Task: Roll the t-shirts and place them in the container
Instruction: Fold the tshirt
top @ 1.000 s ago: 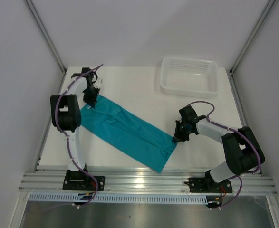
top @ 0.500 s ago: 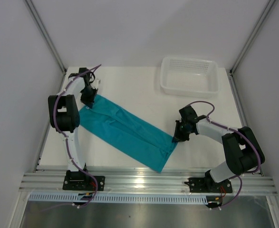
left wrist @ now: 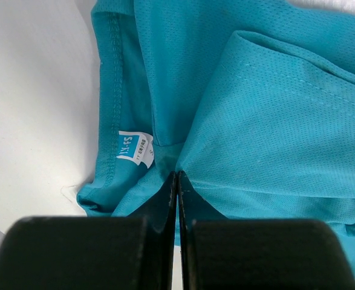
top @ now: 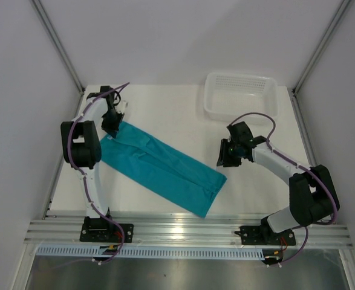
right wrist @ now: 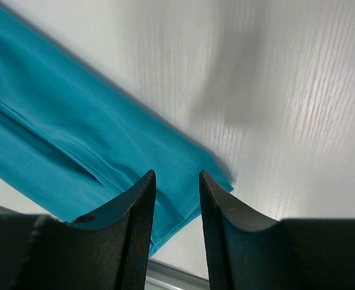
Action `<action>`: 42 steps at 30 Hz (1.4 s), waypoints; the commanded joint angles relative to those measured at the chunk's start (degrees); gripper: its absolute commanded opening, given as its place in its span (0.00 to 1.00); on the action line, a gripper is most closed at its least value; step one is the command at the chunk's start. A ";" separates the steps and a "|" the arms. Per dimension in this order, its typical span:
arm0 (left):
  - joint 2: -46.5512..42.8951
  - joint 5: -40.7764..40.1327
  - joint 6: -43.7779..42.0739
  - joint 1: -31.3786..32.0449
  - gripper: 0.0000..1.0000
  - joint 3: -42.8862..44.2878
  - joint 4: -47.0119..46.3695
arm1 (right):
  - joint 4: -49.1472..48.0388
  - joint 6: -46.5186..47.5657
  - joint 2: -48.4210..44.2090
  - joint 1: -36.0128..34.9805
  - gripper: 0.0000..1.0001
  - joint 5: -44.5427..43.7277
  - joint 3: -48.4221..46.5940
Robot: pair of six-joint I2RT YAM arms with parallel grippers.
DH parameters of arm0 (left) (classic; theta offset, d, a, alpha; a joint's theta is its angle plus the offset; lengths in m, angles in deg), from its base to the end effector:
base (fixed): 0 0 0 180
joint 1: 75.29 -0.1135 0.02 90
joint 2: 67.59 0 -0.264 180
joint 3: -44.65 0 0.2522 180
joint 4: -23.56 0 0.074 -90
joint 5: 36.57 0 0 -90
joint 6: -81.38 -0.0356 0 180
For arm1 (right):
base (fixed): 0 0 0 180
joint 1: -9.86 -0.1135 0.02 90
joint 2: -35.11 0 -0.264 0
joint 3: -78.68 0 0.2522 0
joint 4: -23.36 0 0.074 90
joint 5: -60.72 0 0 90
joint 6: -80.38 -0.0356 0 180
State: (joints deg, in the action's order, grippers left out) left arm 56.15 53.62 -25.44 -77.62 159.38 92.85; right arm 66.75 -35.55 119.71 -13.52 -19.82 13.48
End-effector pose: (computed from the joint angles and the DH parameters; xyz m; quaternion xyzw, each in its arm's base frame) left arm 0.4376 0.0177 0.1862 0.1256 0.9868 0.0153 0.1008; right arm 0.2574 0.1176 0.1955 0.0022 0.9688 0.1706 0.1796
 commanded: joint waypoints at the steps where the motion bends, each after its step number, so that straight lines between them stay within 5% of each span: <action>1: -5.00 1.74 -1.72 -0.31 0.01 -0.24 0.37 | 0.78 4.04 1.52 -1.14 0.39 -3.38 -5.33; 7: -6.93 2.89 -2.51 -0.31 0.01 -0.95 0.46 | -3.52 7.12 10.14 -5.80 0.39 -0.84 -13.24; 11: -8.43 2.89 -3.22 -0.22 0.01 -3.05 0.64 | -6.42 7.65 16.63 -7.56 0.49 1.36 -17.11; 24: -7.73 1.14 -5.15 -0.22 0.01 -5.61 -1.65 | -11.17 10.99 28.33 -7.47 0.46 12.61 -22.29; 27: -7.46 1.13 -5.85 -0.31 0.01 -5.61 -1.83 | -11.08 10.73 29.83 -7.65 0.34 12.34 -23.62; 31: -7.90 1.39 -7.78 -0.66 0.01 -5.34 -1.13 | -11.61 9.85 30.63 -7.21 0.02 13.05 -22.57; 42: -6.94 -2.29 -15.43 -1.63 0.01 -8.06 -0.60 | -11.61 8.09 29.31 -5.01 0.00 10.15 -21.95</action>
State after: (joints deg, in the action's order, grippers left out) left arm 50.05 54.21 -37.31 -78.58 152.54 91.84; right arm 55.62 -27.16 149.46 -18.91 -7.60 -8.40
